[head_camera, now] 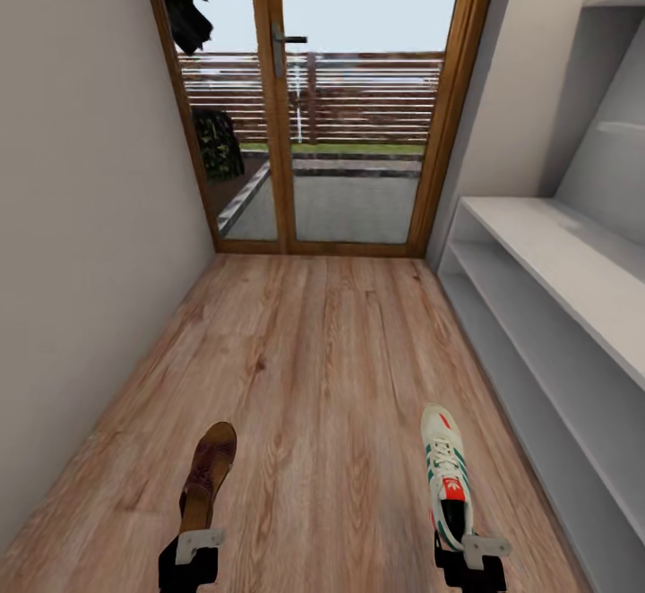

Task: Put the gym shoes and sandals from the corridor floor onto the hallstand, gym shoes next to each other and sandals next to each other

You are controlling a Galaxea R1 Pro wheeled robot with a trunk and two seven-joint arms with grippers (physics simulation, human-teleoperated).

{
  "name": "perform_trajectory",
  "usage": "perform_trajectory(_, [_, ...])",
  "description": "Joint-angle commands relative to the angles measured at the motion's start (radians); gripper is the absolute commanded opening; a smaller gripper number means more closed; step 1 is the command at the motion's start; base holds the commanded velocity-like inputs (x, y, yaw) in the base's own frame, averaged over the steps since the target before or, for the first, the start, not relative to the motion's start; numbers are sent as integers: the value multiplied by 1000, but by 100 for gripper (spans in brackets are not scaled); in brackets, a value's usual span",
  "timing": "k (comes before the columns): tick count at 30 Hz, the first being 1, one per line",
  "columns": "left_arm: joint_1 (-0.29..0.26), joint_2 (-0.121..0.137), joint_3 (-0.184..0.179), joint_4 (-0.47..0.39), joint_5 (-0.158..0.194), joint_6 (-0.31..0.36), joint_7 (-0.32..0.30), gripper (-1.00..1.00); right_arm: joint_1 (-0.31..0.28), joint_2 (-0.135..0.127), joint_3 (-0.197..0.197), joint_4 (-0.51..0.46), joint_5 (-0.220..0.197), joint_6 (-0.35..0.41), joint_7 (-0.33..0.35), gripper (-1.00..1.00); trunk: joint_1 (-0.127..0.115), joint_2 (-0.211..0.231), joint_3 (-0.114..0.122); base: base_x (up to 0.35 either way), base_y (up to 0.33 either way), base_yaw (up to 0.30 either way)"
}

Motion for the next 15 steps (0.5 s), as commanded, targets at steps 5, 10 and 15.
perform_trajectory(5, [-1,0,-8,0,2,-2,7,-100,-1,1,8,1,3,0,-11,-100,0,0,-1,319,126,0])
perform_trajectory(10, [-1,1,-8,0,3,-2,7,-100,-1,1,8,1,1,0,-12,-100,0,0,-1,327,111,0])
perform_trajectory(15, [-1,1,-8,0,4,-2,7,-100,-1,1,8,1,1,0,-13,-100,0,0,-1,330,107,0])
